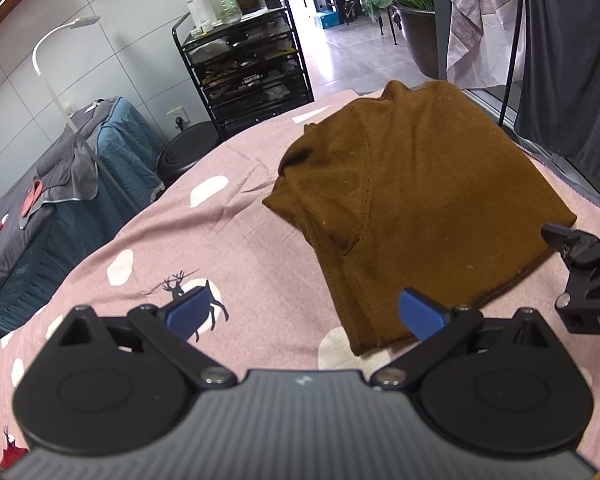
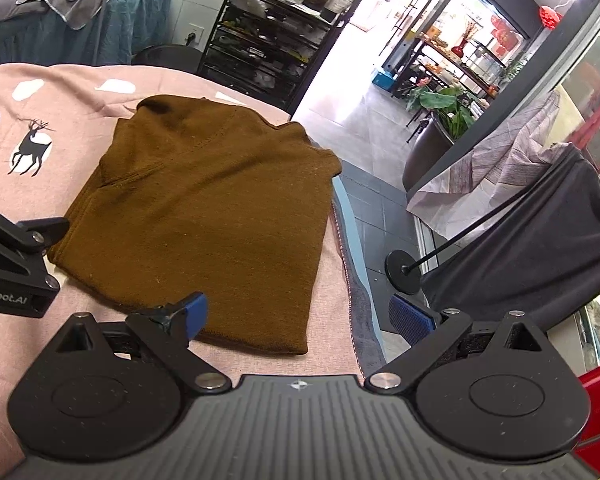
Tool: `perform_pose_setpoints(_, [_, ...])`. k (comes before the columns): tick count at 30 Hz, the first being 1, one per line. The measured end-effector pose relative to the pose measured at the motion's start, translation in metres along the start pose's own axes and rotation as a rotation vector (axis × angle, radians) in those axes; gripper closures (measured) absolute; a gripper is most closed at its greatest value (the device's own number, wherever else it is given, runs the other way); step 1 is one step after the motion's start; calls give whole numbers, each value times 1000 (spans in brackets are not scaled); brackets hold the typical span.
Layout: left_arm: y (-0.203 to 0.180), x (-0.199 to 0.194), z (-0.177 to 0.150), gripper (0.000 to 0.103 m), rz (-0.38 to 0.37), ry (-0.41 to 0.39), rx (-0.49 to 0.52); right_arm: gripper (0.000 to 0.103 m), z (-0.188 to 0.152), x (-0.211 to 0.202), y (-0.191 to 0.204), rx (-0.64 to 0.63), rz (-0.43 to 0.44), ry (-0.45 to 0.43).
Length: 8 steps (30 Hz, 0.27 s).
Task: Fold small clothes
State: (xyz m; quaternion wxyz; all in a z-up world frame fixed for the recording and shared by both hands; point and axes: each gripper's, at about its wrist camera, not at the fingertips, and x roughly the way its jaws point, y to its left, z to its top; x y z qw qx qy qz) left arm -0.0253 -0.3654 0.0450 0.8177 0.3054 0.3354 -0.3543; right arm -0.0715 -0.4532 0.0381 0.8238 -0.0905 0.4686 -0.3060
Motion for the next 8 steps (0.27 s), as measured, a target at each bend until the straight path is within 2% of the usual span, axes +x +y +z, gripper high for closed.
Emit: perform_pose_setpoints(8, [0,-3,-2,0,-13,-12,11,0,1,-1,6,0,48,6])
